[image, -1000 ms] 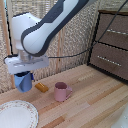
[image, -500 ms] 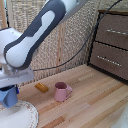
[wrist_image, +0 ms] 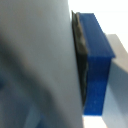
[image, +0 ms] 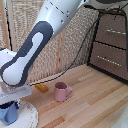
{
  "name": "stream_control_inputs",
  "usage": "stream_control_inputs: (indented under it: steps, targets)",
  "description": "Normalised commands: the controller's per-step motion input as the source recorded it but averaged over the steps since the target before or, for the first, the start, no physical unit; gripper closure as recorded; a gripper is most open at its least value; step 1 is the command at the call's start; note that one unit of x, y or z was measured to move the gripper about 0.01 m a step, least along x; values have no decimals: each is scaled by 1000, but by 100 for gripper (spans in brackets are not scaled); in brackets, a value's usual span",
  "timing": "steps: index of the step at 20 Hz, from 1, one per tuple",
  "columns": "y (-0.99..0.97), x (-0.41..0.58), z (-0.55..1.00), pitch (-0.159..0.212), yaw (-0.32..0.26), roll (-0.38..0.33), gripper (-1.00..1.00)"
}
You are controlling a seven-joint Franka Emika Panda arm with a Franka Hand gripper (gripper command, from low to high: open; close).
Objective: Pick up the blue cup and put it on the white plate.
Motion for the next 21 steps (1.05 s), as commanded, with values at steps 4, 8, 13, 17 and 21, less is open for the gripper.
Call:
stream_control_inputs:
  steps: [4, 8, 13, 17, 21]
  targets:
    - [156, 41, 8, -81, 69, -172, -100]
    - [31, 17, 0, 1, -10, -1, -100]
    - [-133, 113, 360, -41, 8, -19, -100]
    - [-232, 164, 960, -33, 44, -21, -100]
    - [-96, 261, 844, -37, 11, -15, -100]
